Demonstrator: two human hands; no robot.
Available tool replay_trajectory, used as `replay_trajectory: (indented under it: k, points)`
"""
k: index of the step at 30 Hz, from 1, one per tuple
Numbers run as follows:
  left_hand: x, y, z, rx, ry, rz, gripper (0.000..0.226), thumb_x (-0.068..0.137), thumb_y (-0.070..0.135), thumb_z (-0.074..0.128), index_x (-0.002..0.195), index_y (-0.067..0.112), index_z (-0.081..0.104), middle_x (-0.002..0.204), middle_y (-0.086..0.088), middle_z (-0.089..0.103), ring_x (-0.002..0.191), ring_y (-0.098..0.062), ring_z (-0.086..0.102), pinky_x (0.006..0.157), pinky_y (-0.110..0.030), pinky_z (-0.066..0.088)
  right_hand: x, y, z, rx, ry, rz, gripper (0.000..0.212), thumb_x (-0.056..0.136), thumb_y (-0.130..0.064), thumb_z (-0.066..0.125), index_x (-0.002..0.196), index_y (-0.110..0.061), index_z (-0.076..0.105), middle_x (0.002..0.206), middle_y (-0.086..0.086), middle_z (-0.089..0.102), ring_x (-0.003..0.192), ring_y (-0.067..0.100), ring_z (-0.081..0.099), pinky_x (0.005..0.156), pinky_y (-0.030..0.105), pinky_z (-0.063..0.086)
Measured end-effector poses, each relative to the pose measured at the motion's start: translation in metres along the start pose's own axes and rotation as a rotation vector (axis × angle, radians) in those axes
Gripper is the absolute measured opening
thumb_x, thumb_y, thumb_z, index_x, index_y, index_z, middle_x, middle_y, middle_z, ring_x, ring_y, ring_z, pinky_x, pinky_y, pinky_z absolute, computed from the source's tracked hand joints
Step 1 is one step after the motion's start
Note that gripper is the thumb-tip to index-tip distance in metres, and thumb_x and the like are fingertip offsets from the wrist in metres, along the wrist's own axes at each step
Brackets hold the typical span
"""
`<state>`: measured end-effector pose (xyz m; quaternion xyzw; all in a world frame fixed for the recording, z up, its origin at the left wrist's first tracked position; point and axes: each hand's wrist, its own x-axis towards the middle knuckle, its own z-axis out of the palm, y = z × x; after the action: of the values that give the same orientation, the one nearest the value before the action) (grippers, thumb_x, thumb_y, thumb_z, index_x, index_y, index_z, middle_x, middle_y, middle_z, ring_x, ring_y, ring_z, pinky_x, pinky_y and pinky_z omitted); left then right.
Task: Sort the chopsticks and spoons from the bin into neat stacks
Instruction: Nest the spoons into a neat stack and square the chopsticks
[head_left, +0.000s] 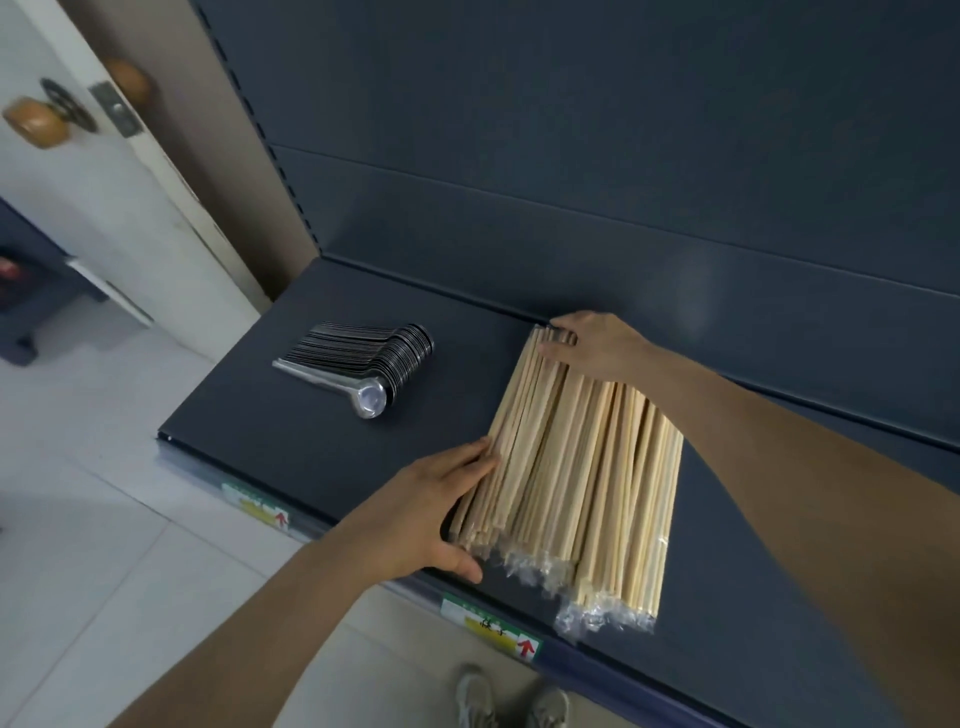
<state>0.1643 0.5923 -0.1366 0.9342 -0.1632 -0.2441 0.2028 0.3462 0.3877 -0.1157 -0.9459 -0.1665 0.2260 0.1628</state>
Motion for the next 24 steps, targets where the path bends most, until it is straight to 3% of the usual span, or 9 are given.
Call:
replay_trajectory:
  k: [6,14,24]
  points:
    - [-0.003,0.001,0.004,0.009,0.026,-0.022,0.114,0.067,0.056,0.072,0.148,0.039,-0.007,0.149,0.030,-0.014,0.140,0.001,0.002,0.107,-0.018,0.003,-0.004,0.000,0.006,0.005,0.014,-0.027,0.059,0.094,-0.048,0.048,0.143,-0.018,0.038,0.150,0.007,0.032,0.137,0.023,0.030,0.110,0.032,0.026]
    - [-0.007,0.020,0.004,0.031,0.005,0.040,0.121,0.066,0.060,0.071,0.142,0.042,-0.021,0.140,0.034,-0.031,0.130,0.013,-0.017,0.107,-0.016,-0.003,0.003,-0.004,0.002,-0.031,0.019,0.026,0.075,0.092,-0.058,0.043,0.149,-0.013,0.023,0.155,0.009,0.021,0.142,0.025,0.022,0.115,0.035,0.022]
    - [0.008,0.019,0.011,0.077,0.056,0.026,0.123,0.064,0.063,0.068,0.146,0.029,-0.019,0.146,0.024,-0.029,0.132,0.009,-0.017,0.106,-0.015,-0.007,-0.001,-0.012,0.002,0.022,0.058,-0.025,0.050,0.092,-0.045,0.051,0.134,-0.018,0.050,0.139,0.003,0.047,0.126,0.022,0.044,0.098,0.032,0.038]
